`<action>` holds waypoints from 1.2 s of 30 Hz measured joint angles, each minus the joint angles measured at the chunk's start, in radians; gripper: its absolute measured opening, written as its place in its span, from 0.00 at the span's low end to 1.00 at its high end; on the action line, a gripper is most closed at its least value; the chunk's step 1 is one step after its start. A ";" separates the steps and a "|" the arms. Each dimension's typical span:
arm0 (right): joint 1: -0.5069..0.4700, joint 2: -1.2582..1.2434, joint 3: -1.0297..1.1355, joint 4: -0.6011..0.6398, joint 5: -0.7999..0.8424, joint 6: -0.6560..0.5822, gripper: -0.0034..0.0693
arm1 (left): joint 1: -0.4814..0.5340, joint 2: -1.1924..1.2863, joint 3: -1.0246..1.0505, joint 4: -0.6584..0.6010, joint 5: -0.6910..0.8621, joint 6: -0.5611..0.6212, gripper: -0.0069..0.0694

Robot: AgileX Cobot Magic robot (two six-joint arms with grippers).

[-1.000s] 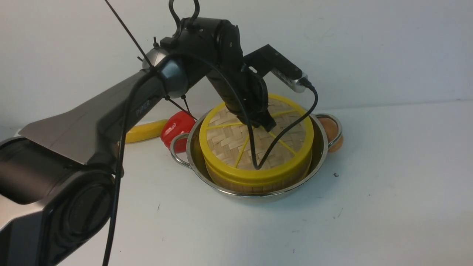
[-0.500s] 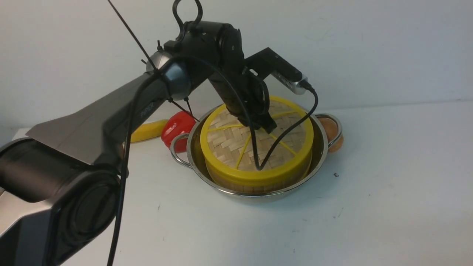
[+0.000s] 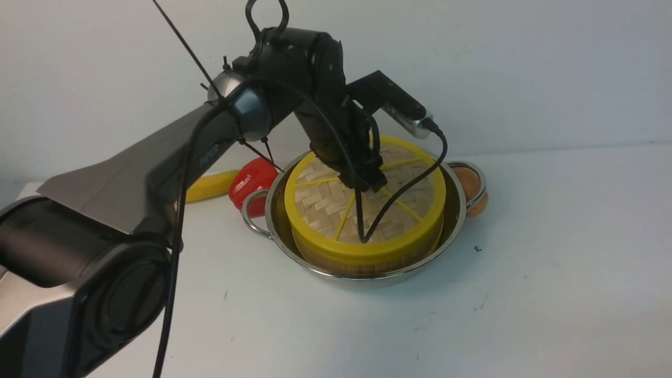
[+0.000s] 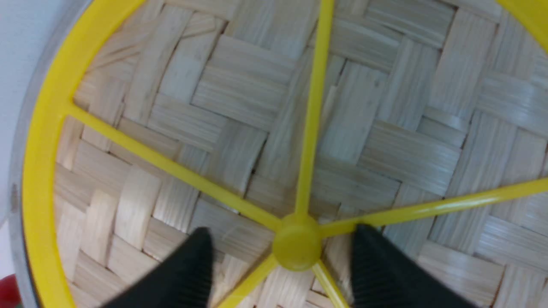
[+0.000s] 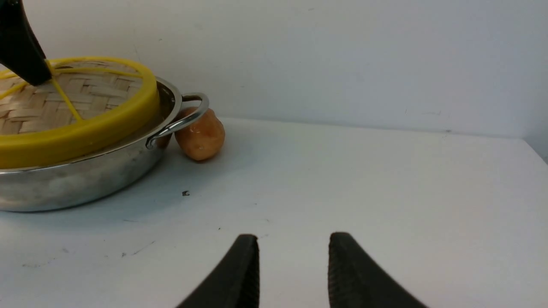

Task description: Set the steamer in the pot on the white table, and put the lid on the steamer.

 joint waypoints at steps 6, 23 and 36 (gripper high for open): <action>0.000 0.000 0.000 0.000 0.000 0.000 0.39 | 0.000 -0.032 -0.028 0.008 0.016 -0.017 0.92; 0.000 0.000 0.000 0.000 0.000 0.000 0.39 | 0.001 -0.285 -0.080 -0.040 0.041 -0.144 0.50; 0.000 0.000 0.000 0.000 0.000 0.000 0.39 | 0.039 -0.424 0.036 -0.001 0.136 -0.257 0.24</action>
